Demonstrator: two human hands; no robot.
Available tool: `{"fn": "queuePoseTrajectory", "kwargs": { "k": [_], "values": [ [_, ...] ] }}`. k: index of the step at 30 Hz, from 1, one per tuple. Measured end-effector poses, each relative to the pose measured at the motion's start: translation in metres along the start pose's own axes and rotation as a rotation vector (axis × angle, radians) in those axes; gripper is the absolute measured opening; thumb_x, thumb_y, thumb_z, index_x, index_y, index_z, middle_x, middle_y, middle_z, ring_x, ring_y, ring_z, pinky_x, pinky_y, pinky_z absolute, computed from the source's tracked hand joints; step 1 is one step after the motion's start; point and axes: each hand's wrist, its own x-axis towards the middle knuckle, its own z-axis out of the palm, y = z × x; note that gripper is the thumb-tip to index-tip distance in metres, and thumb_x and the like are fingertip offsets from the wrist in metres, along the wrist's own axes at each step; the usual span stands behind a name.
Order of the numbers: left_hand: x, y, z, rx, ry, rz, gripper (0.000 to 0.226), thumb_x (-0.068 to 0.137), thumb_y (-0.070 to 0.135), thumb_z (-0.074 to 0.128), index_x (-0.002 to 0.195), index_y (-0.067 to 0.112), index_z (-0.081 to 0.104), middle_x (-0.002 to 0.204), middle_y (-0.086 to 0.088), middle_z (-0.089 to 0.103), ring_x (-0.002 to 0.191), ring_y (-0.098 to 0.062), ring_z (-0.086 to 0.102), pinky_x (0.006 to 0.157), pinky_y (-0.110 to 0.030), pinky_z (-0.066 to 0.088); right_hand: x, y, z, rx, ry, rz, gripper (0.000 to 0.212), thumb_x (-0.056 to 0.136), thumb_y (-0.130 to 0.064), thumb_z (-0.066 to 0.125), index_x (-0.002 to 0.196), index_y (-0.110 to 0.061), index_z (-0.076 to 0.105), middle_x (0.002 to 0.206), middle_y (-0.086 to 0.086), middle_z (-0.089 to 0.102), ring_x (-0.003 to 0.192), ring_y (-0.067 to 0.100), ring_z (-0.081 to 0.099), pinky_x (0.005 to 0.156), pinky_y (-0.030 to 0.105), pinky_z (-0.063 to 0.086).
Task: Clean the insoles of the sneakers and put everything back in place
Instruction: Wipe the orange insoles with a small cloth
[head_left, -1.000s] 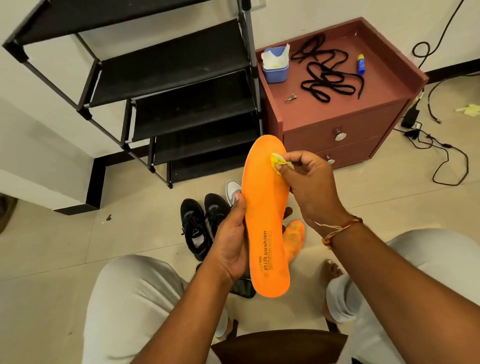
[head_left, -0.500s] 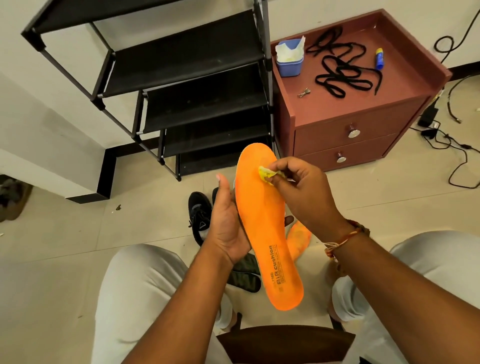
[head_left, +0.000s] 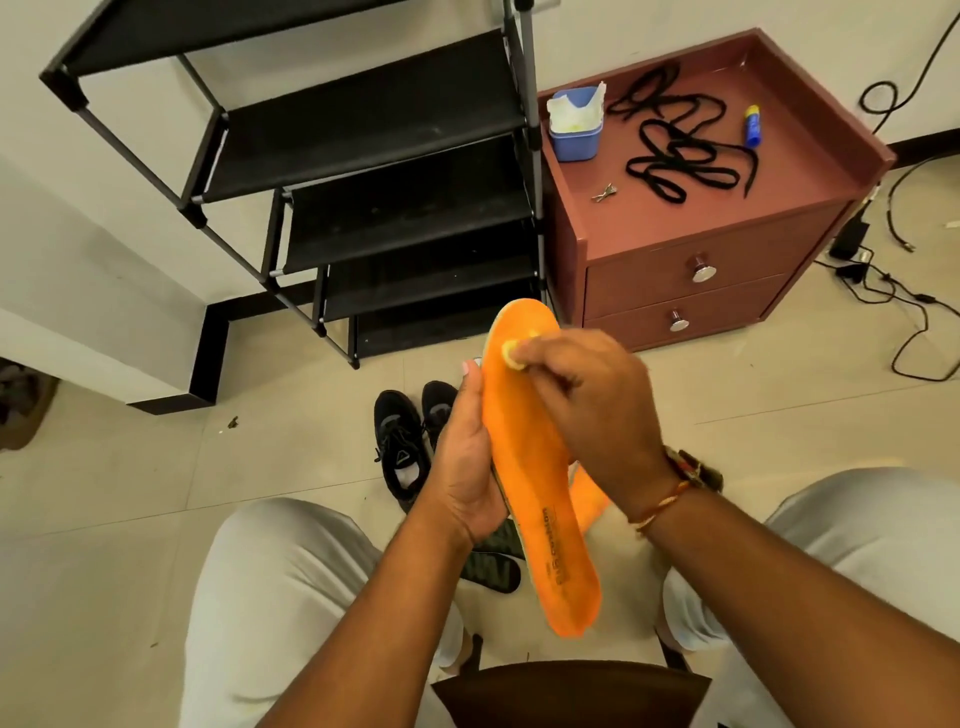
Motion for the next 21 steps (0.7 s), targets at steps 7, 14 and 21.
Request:
{"fn": "queuePoseTrajectory", "kwargs": {
  "k": [7,14,21],
  "values": [
    [-0.005,-0.005,0.011,0.047,0.021,-0.018,0.065,0.097,0.067,0.031,0.130,0.022,0.064,0.127,-0.017,0.068,0.117,-0.035,0.066,0.091,-0.050,0.056,0.000,-0.008,-0.007,0.014,0.046,0.043,0.016,0.093,-0.013,0.067,0.106,-0.012,0.076,0.106,0.002,0.074,0.101,0.013,0.067,0.092,0.033,0.055],
    [-0.007,-0.007,0.010,0.113,0.012,-0.022,0.063,0.093,0.068,0.033,0.131,0.024,0.058,0.126,-0.017,0.069,0.117,-0.039,0.065,0.101,-0.059,0.048,0.015,0.011,-0.014,-0.067,0.102,0.098,0.016,0.093,-0.011,0.065,0.105,-0.010,0.076,0.105,0.004,0.074,0.098,0.016,0.067,0.090,0.030,0.055],
    [-0.006,-0.006,0.011,0.122,-0.017,-0.051,0.067,0.095,0.072,0.024,0.131,0.024,0.056,0.131,-0.016,0.066,0.121,-0.036,0.063,0.099,-0.054,0.049,0.017,0.018,-0.025,0.016,0.194,0.166,0.016,0.095,-0.012,0.066,0.107,-0.008,0.075,0.105,0.005,0.074,0.099,0.015,0.068,0.089,0.030,0.058]
  ]
}}
